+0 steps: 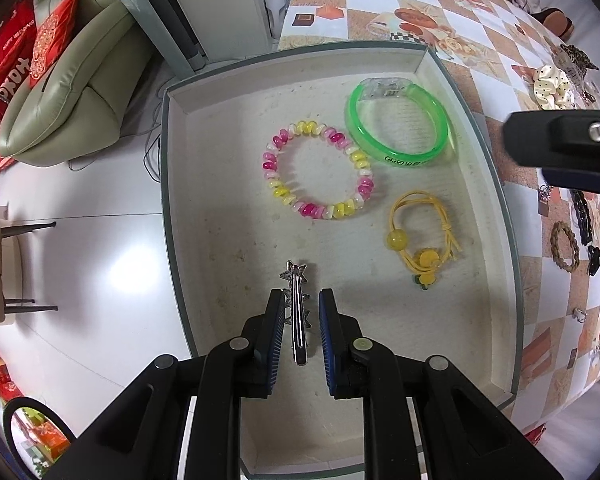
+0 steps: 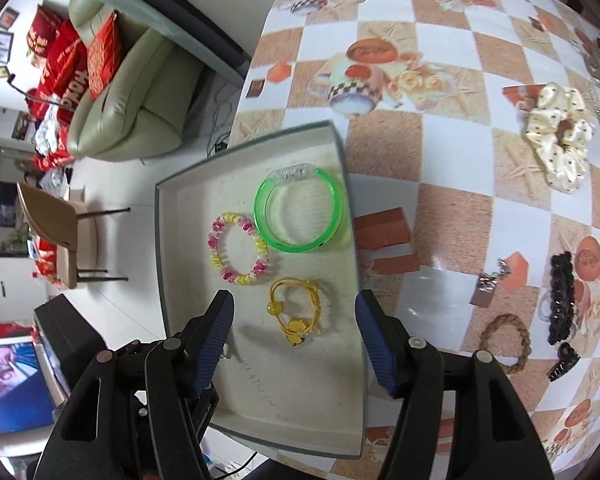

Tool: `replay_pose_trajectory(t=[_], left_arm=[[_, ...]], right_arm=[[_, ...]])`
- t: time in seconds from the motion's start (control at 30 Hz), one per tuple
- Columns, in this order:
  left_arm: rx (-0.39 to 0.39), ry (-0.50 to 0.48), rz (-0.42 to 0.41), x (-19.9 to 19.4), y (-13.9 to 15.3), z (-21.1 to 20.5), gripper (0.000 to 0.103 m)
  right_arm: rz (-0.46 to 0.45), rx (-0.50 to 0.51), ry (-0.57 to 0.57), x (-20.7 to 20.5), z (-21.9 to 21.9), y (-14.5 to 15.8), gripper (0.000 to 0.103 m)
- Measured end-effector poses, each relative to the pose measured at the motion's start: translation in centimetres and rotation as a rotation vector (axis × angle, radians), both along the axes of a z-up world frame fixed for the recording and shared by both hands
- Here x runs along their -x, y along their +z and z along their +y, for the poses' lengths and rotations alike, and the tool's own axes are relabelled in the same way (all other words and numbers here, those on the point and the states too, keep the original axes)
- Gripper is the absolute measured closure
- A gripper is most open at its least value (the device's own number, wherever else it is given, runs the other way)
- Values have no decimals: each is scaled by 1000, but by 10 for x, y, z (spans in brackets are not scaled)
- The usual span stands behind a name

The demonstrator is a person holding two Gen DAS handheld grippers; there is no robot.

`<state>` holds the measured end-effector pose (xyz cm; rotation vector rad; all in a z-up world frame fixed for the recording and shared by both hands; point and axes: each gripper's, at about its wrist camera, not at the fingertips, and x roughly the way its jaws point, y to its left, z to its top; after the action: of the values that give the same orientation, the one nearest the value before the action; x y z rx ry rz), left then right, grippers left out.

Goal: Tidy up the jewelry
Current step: 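Withdraw both tools from the tray back over the table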

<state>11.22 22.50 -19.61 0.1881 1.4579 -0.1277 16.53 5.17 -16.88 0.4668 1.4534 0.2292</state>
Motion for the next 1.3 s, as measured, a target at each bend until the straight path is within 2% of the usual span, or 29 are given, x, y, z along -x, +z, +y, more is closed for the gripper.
replay_pose_trajectory(t=[0.07,0.1,0.17,0.3,0.37,0.4,0.8,0.9,0.93,1.3], left_arm=[[0,5,0,1,3,-3,30],[-7,14,-16,2,7,-4,0],[-15,14,-62,7,18,-8,0],[-23,6,-52,10,18,-21,0],[-27,7,-53,11,20,-26,0],[-28,8,-53,10,22,-26,0],[-56,-5,-63,8,42,-52,0],[-55,-12,-65,11,46,-61,0],[-55,-17,-64,12,47,-65,0],[-56,-92,-75,15,59,-115,0]], right_arm=[[-6,-6,-13,5,-8,7,36],[-7,-8,-19,8,-13,8,36],[-10,-11,-34,13,-25,11,36],[-2,-16,-67,25,-47,14,36],[4,-20,-81,29,-57,12,29],[5,-22,-90,32,-63,12,21],[27,-40,-197,68,-131,9,21],[25,-43,-238,79,-150,9,8],[22,-44,-254,83,-158,9,0],[41,-31,-424,134,-235,-1,0]])
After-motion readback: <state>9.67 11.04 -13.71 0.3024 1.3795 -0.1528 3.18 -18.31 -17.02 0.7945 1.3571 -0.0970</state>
